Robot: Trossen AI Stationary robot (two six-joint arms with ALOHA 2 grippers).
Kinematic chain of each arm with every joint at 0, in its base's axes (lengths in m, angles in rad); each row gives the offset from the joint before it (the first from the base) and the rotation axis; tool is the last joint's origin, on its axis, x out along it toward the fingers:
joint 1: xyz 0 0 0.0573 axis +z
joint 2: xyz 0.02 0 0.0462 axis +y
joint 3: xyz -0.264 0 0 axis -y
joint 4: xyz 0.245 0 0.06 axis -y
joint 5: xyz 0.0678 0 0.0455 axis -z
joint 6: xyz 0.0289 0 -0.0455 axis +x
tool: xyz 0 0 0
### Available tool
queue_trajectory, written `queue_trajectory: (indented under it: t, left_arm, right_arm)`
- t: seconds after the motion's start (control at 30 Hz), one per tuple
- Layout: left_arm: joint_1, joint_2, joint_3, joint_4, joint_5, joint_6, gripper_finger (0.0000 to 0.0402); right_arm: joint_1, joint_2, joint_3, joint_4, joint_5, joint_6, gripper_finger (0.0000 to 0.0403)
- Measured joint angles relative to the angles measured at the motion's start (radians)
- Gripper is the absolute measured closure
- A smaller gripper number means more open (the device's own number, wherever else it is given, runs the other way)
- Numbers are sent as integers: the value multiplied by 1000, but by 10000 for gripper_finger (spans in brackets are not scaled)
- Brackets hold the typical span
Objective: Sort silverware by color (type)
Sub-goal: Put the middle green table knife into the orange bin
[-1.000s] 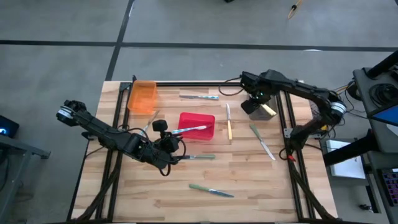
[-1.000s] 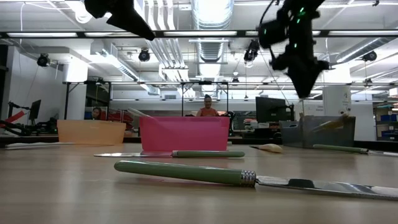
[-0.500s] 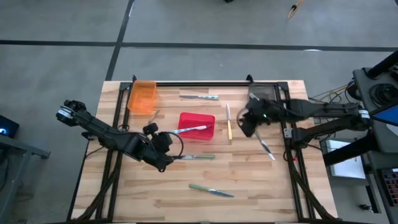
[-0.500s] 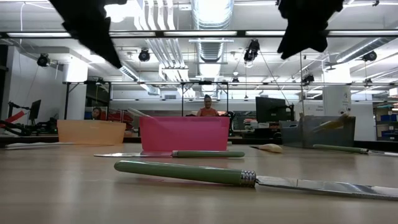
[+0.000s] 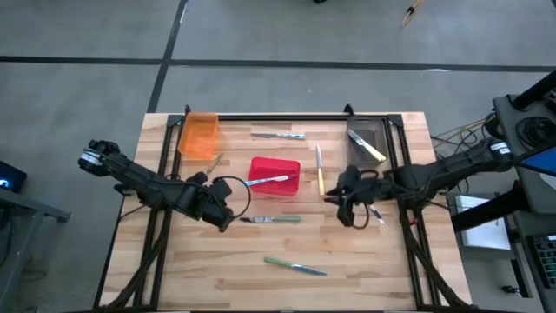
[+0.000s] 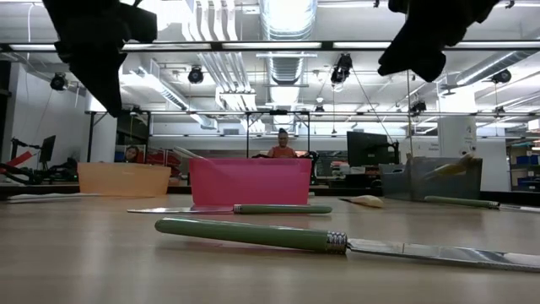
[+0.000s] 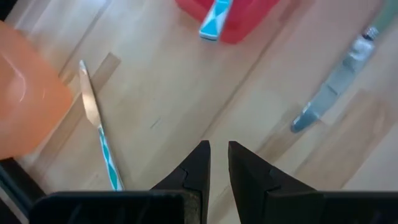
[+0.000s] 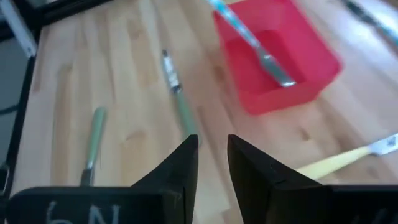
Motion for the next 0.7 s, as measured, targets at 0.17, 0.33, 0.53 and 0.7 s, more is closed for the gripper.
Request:
queue_trajectory:
  t: [0.17,0.33,0.53,0.7]
  left_arm:
    - [-14,0,0,65,5,113,363]
    - [-21,0,0,150,6,167,363]
    - [-26,0,0,176,6,161,363]
    - [-37,0,0,198,5,157,363]
  right_arm:
    - [61,94,-6,49,7,0,335]
    - [83,229,-6,199,24,-60,333]
    - [83,410,-6,415,22,-195,333]
    - [83,531,-5,638,20,-369,321]
